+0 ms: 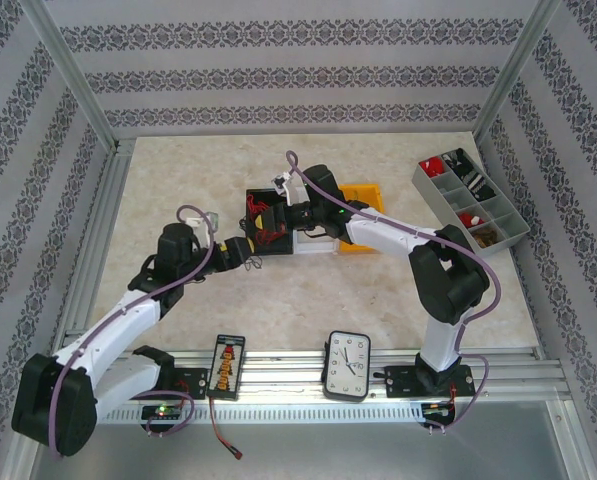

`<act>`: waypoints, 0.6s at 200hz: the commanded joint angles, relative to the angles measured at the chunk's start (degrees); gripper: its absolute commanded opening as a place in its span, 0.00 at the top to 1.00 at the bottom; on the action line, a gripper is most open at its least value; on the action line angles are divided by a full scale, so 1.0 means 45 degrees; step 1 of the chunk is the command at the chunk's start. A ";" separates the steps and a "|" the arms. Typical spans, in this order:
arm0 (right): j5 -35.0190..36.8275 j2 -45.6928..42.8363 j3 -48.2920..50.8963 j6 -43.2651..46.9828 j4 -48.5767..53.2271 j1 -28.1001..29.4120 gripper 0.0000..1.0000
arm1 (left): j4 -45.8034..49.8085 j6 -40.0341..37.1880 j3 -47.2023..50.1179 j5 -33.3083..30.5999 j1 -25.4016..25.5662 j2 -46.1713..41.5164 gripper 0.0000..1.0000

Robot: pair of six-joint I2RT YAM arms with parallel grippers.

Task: Untangle the cables

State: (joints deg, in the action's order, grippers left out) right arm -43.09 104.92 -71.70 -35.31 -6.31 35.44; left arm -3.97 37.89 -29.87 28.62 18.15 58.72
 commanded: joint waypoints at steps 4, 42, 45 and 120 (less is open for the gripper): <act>-0.0558 -0.0426 0.0079 -0.0336 -0.0513 -0.0088 0.99 | -0.0388 -0.0850 -0.0539 -0.0623 0.0651 0.0756 0.29; -0.0890 -0.0569 0.0089 -0.0454 -0.0475 -0.0117 1.00 | -0.1526 -0.0810 -0.0594 -0.2151 0.0789 0.1845 0.44; -0.0907 -0.0600 0.0108 -0.0454 -0.0449 -0.0121 0.99 | -0.1639 -0.0789 -0.0605 -0.2321 0.0807 0.1899 0.47; 0.2774 -0.1979 0.1671 0.0308 0.1785 -0.0724 0.99 | -0.3172 -0.0403 -0.1435 -0.2447 0.0730 0.0239 1.00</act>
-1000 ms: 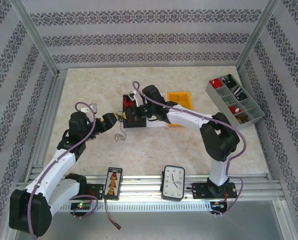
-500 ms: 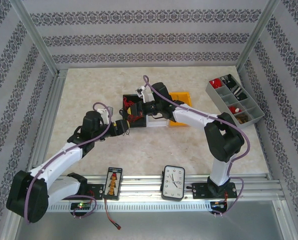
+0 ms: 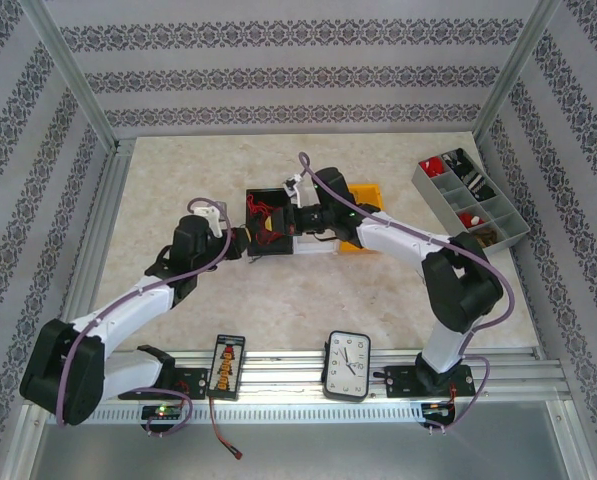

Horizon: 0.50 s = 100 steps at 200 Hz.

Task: Untangle the cables

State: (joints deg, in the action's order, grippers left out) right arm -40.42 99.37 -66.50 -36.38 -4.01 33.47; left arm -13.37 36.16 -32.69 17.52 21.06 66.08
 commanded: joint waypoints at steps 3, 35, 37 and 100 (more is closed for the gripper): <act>0.2471 -0.0812 0.0561 0.0621 0.1481 -0.0300 1.00 | -0.1091 0.0058 -0.0835 0.0031 0.0032 -0.1582 1.00; 0.4876 -0.1605 0.1173 0.1000 0.2880 -0.0783 1.00 | -0.2027 0.1341 -0.0721 0.0348 -0.0983 -0.3426 1.00; 0.4973 -0.1651 0.1196 0.1035 0.2965 -0.0819 1.00 | -0.2054 0.1393 -0.0733 0.0370 -0.1065 -0.3502 1.00; 0.7923 -0.3401 0.2164 0.1735 0.4983 -0.2500 1.00 | -0.0074 0.1447 -0.1770 -0.1646 -0.3321 -0.5522 1.00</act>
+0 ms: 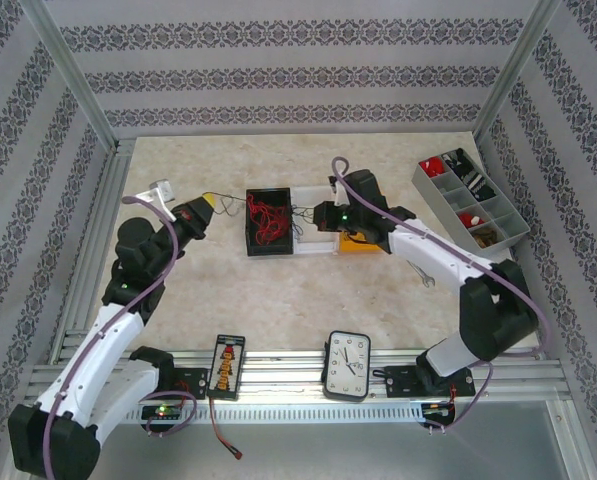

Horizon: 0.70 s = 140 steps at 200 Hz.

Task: Untangle the cables

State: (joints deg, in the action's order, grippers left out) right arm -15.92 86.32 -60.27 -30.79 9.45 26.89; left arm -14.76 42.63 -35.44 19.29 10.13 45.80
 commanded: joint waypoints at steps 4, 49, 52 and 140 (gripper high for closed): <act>0.2594 -0.0619 0.0853 0.0512 0.2066 -0.1194 1.00 | 0.0530 -0.0049 -0.1234 -0.2415 -0.0980 -0.1150 1.00; 0.3068 -0.1821 0.1804 0.0388 0.2459 -0.2938 1.00 | 0.2876 -0.0002 -0.1381 -0.6114 -0.1805 -0.2161 1.00; 0.3128 -0.1888 0.1837 0.0366 0.2510 -0.3041 1.00 | 0.2991 0.0062 -0.1355 -0.6297 -0.1846 -0.2206 1.00; -0.1639 -0.3651 0.2189 0.1981 0.0407 -0.2968 1.00 | 0.3320 -0.4124 -0.3026 0.0915 0.1286 0.2524 0.61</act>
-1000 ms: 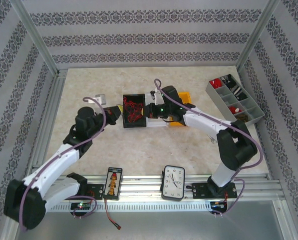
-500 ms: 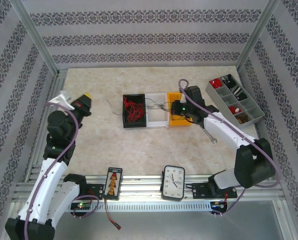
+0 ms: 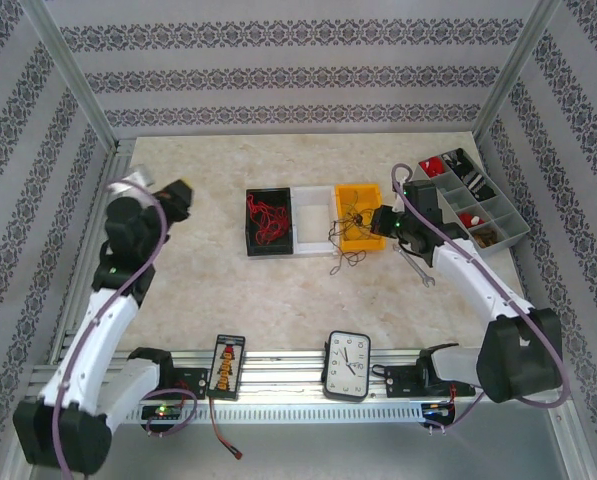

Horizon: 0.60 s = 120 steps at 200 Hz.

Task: Untangle the cables

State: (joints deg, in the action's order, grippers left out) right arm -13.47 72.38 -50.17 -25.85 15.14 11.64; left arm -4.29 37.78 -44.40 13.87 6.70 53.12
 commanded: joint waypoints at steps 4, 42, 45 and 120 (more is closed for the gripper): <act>-0.2485 -0.0620 -0.0089 0.0961 -0.0864 0.0485 1.00 | 0.1296 -0.3540 -0.1233 0.2063 0.2501 0.1160 0.58; -0.4689 -0.1100 -0.0315 0.0835 -0.1128 0.0792 1.00 | 0.1164 -0.4626 -0.2098 0.3338 0.4820 0.3765 0.40; -0.4858 -0.1130 -0.0310 0.0806 -0.1170 0.0802 1.00 | 0.1044 -0.4594 -0.2136 0.3438 0.4922 0.3937 0.40; -0.7465 -0.1201 -0.0598 0.0815 -0.0950 0.0959 0.99 | -0.1607 -0.4255 -0.3466 0.5522 0.5942 0.6848 0.42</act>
State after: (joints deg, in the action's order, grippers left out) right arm -41.63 67.75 -51.18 -23.38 10.90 15.29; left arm -5.15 20.01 -55.72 33.04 32.36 82.65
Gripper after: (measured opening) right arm 0.062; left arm 0.585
